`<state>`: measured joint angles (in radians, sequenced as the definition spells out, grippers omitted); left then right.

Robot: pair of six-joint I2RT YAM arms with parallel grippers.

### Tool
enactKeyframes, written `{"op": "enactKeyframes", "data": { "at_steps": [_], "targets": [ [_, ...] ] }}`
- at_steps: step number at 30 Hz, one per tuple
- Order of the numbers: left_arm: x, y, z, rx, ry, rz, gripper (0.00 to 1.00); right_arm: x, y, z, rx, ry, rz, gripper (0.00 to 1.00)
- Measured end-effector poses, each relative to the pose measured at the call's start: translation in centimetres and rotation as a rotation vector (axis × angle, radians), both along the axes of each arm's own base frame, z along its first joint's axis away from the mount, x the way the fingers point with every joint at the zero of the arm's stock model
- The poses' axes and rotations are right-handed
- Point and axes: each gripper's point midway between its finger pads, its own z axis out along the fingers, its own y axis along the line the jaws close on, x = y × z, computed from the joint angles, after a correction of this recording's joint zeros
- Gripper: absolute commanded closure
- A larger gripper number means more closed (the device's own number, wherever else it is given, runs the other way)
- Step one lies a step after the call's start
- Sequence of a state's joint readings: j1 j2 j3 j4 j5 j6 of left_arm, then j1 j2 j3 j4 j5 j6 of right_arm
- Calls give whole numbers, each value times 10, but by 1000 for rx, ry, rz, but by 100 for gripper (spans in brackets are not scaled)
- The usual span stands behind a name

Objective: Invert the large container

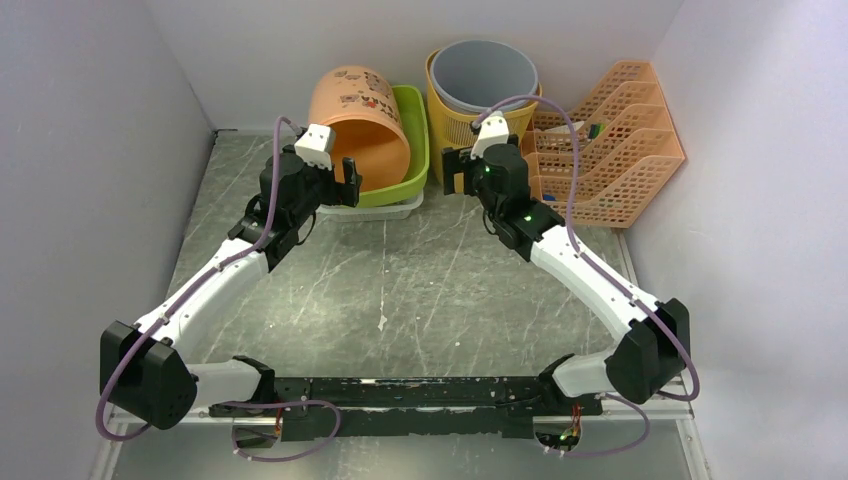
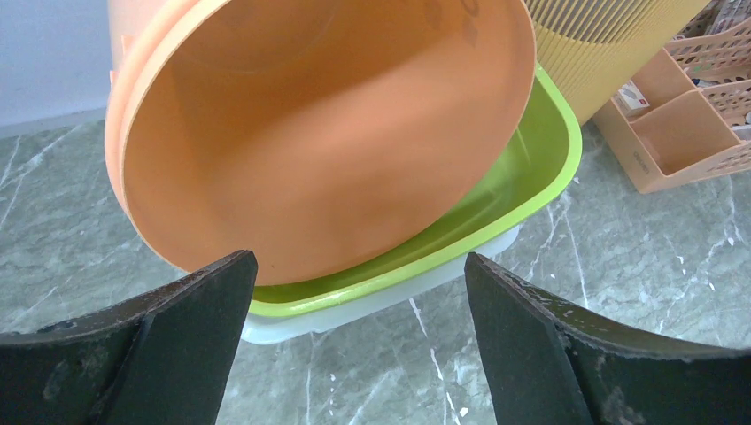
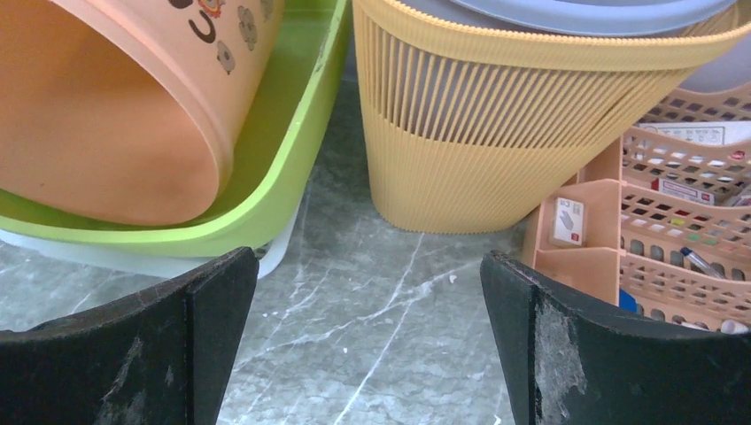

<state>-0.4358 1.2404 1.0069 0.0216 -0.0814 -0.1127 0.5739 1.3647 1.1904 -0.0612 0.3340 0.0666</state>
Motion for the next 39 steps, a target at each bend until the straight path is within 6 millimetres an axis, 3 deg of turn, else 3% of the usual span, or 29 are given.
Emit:
{"op": "enactKeyframes", "data": {
  "at_steps": [4,8,12,16,20,31,39],
  "targets": [
    [0,0,2,4,4,-2,1,-6,-14,-1,7,-12,-55,0],
    [4,-2,18,14,-22,-10,0,-10,-28,-1,-2,-19,-107,0],
    [8,0,50,66,-76,-20,0,-10,-34,-6,-29,1,-137,0],
    [13,6,98,168,-182,-30,1,-9,-36,-15,-52,28,-152,0],
    [22,11,117,295,-244,-69,1,-10,-36,-22,-50,42,-153,0],
    [38,54,44,441,-139,-238,1,-15,-40,-44,-79,83,-159,0],
    [48,38,28,436,-157,-341,1,-13,-42,-44,-76,79,-161,0]
  ]
}}
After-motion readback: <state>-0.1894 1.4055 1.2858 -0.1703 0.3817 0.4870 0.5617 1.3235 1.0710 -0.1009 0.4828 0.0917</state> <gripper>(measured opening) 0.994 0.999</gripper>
